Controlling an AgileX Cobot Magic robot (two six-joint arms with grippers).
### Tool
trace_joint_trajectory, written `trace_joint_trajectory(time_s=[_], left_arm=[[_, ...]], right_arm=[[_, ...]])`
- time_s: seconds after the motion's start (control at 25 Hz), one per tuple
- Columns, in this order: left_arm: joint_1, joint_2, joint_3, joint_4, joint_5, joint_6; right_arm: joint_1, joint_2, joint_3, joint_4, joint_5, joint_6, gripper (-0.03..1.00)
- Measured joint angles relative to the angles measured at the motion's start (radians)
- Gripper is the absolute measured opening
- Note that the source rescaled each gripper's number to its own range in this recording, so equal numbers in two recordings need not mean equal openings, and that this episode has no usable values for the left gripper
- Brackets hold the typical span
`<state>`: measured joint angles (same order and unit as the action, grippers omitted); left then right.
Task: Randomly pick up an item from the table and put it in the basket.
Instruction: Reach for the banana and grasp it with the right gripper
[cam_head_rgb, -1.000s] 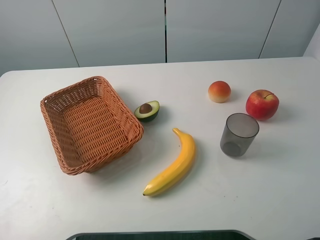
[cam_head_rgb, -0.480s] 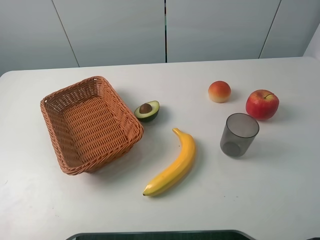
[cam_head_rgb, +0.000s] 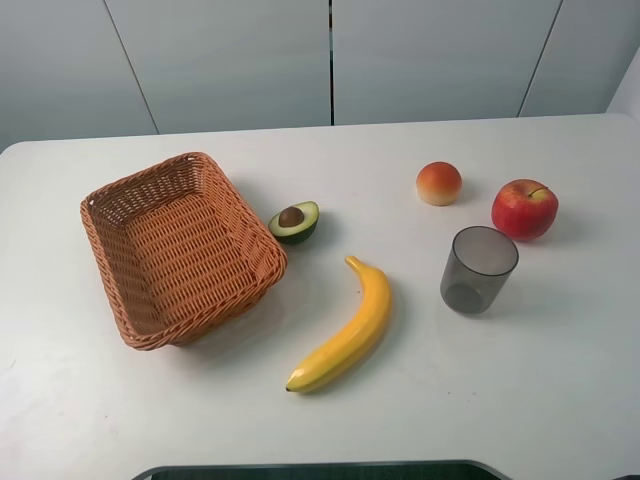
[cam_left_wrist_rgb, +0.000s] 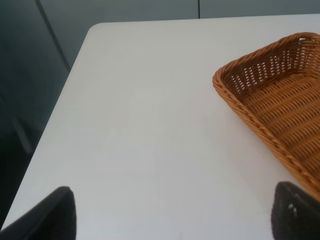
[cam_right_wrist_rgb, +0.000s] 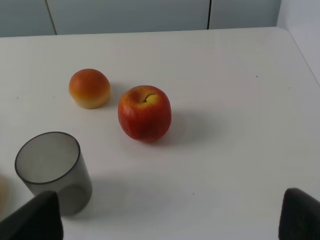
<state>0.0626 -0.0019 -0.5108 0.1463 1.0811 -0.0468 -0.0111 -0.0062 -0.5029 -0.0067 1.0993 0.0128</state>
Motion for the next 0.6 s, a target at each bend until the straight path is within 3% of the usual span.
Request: trace_joint_trajectory(time_s=[0.6], left_arm=[[0.000, 0.000, 0.000, 0.000, 0.000, 0.000]], right_arm=[[0.000, 0.000, 0.000, 0.000, 0.004, 0.000, 0.88]])
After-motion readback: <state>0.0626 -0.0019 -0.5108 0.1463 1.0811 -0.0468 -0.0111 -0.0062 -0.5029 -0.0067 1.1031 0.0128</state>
